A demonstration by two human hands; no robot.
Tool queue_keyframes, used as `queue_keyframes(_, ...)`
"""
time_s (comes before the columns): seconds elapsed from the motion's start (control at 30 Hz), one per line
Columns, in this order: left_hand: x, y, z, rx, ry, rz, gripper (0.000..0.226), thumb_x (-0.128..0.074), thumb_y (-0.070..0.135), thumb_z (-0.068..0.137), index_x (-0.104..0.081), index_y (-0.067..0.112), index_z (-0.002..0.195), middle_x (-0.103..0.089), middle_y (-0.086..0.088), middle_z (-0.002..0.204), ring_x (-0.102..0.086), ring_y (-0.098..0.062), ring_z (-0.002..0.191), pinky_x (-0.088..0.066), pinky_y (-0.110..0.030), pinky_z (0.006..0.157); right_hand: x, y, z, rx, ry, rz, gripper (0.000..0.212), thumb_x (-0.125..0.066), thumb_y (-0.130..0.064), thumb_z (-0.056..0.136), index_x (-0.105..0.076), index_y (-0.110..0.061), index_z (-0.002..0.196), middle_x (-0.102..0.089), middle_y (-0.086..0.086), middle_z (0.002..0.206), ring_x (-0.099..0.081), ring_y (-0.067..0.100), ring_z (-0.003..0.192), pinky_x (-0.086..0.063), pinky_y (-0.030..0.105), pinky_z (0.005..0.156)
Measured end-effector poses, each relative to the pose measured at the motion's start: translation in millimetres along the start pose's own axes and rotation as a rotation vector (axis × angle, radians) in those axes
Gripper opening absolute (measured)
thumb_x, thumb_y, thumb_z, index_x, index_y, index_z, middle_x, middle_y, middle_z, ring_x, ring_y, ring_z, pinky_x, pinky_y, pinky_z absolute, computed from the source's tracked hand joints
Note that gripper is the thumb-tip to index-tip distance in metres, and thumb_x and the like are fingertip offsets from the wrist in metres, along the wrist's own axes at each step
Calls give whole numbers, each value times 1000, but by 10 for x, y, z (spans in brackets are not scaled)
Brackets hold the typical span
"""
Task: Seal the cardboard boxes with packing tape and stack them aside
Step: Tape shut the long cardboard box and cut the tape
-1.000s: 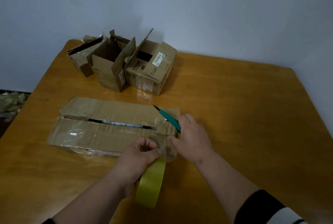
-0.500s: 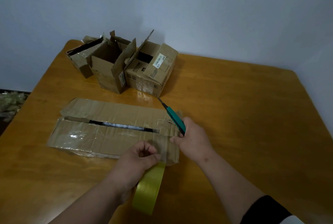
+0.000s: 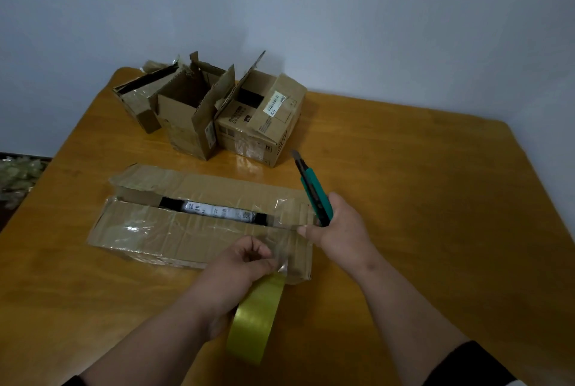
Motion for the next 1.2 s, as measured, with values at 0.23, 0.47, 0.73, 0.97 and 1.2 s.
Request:
queue_keyframes(0.23, -3, -8, -14, 8, -4, 11, 13, -67, 6, 87, -63, 16, 81, -62, -5, 72, -57, -16, 58, -46, -29, 52, 8, 18, -93, -96, -13, 187, 28, -72, -34, 85, -53, -19, 100, -54, 3, 86, -55, 18, 74, -50, 37, 64)
queue_keyframes(0.47, -19, -52, -33, -28, 77, 33, 18, -70, 10, 87, -65, 20, 73, -64, -6, 71, -59, -20, 62, -49, -35, 59, 218, -222, -268, 130, 35, 23, 6, -48, -44, 99, -47, -39, 96, -57, -5, 74, -56, 8, 60, -46, 27, 51)
queue_keyframes(0.73, -36, -17, -94, -46, 92, 35, 20, -68, 20, 89, -65, 24, 69, -65, -2, 69, -60, -16, 59, -49, -31, 54, 302, -267, -546, 191, -431, -576, 29, -42, -45, 101, -48, -41, 130, -64, -10, 87, -61, 10, 71, -51, 36, 65)
queue_keyframes(0.97, -66, -13, -107, -50, 82, 23, 17, -69, 16, 89, -66, 22, 74, -65, -6, 75, -58, -24, 68, -49, -37, 64, 382, -374, -537, 203, -424, -868, 33, -39, -46, 101, -47, -39, 133, -64, -10, 97, -59, 12, 80, -53, 36, 70)
queue_keyframes(1.2, -74, -38, -109, -69, 89, 34, 14, -69, 13, 89, -65, 19, 77, -64, -5, 72, -58, -21, 65, -49, -35, 61, 315, -398, -478, 248, -388, -885, 31, -40, -46, 100, -49, -37, 129, -64, -10, 93, -59, 14, 79, -54, 38, 67)
Point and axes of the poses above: each hand's wrist, its own z-axis towards the middle knuckle, its own x-axis out of the back of the hand, y = z × x, the point moved 5 cm from there along z, towards the middle knuckle
